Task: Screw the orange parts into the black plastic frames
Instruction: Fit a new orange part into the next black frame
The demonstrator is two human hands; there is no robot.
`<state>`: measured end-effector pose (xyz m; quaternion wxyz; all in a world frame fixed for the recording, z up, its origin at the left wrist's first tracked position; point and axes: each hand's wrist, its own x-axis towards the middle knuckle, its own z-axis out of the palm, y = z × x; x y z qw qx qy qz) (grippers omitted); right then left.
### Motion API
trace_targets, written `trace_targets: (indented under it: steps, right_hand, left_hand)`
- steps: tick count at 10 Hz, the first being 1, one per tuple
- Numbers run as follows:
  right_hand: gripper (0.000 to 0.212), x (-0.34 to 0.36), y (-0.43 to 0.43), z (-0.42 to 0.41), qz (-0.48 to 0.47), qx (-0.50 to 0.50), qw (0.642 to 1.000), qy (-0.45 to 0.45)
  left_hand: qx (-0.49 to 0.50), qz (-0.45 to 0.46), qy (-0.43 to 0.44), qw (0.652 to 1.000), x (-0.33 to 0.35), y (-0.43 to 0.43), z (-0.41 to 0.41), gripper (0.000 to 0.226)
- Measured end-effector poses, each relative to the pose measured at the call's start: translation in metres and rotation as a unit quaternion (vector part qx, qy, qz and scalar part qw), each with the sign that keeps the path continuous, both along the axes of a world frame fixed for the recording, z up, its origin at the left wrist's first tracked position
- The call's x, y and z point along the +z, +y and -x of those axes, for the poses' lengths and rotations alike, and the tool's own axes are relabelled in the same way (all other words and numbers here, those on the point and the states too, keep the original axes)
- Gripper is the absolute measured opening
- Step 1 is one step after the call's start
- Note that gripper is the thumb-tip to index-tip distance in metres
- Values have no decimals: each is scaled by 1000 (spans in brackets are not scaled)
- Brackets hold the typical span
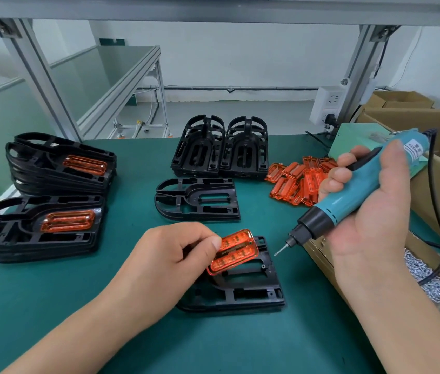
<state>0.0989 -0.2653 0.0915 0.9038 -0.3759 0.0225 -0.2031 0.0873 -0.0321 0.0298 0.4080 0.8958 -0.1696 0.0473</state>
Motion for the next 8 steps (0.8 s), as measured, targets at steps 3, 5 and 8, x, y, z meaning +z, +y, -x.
trace_targets:
  steps: [3,5,8]
  right_hand:
    - [30,-21,-21,-21,-47,-4,999,9]
    - [30,-26,-25,-25,-48,3,999,1]
    - [30,-28,-25,-25,-45,7,999,-3]
  left_hand:
    - [23,7,59,998,0,2,0,29]
    - [34,1,47,998,-2,2,-1,34]
    - [44,-36,2,998,2,-6,-1,7]
